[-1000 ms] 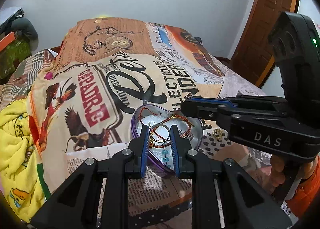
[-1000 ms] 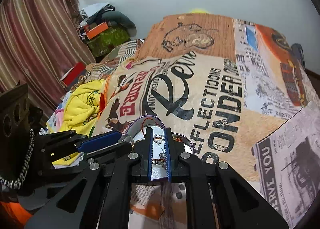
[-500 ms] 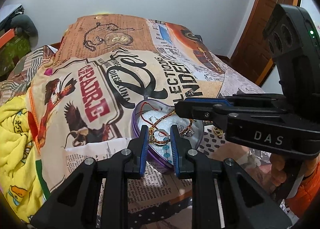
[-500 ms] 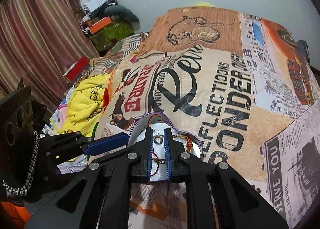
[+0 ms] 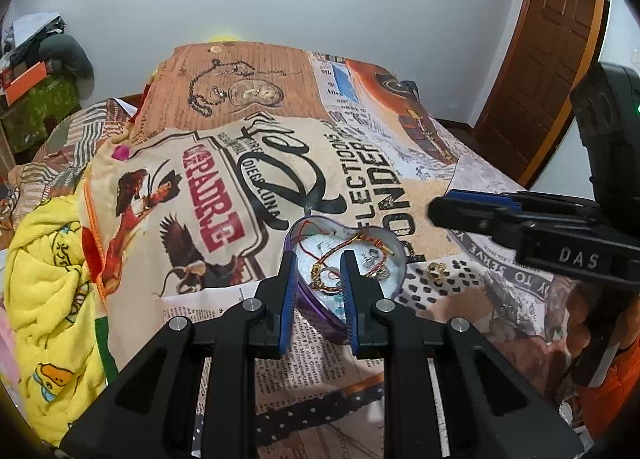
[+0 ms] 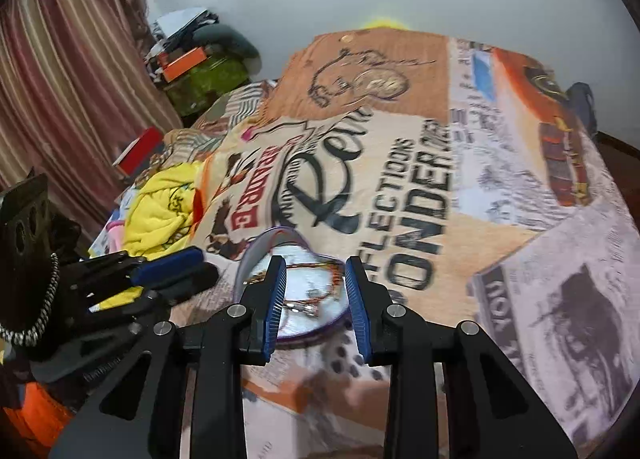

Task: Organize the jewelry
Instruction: 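Open both tools to drop the rings into the heart tin, then move both tools down to the gold ring beside the tin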

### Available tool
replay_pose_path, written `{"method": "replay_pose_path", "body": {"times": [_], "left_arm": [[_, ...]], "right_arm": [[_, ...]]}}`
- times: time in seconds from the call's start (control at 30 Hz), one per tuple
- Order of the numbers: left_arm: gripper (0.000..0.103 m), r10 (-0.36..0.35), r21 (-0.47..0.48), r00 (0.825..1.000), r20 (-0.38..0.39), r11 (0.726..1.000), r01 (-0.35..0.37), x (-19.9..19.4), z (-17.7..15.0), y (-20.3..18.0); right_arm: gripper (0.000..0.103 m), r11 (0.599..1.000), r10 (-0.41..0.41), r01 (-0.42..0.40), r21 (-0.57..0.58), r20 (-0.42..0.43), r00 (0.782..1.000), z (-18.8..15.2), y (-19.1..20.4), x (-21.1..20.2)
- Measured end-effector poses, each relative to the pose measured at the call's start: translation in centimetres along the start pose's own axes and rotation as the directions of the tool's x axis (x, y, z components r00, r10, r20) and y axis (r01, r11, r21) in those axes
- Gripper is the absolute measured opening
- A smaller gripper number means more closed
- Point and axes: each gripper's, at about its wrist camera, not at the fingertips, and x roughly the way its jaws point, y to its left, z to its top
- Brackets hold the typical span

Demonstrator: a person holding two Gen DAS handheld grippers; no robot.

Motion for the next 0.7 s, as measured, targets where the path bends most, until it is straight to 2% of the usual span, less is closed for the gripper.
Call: {"method": "replay_pose_path", "body": {"times": [0.27,0.33,0.4,0.53,0.7], "left_arm": [[0.02,-0.025,0.039,1.0,-0.005,0.999,0.025,-0.8,0.3,-2.9],[0.025,-0.037,0.049,0.999,-0.01,0.998,0.037,-0.7,0.1,-3.8],[0.026,-0.049,0.057,0.999,-0.022,0.997,0.05,-0.3,-0.1,-4.6],[0.026,-0.074,0.081,0.995,-0.068,0.994,0.08,1.1,-0.7,-6.5],[0.026,-0.119,0.104,0.982,-0.145,0.985,0.134,4.1,-1.6,-8.9]], "right_arm": [[0.028,0.994,-0.097,0.095,0.047,0.038,0.995,-0.8,-3.1,-3.4],[0.028,0.992,-0.12,0.119,0.047,0.031,0.992,-1.3,-3.8,-3.7],[0.028,0.99,-0.135,0.134,0.047,0.011,0.991,-1.9,-4.5,-3.8],[0.028,0.987,-0.154,0.155,0.052,-0.018,0.988,-3.2,-5.6,-3.9],[0.028,0.982,-0.172,0.176,0.074,-0.056,0.984,-4.9,-7.4,-3.7]]}}
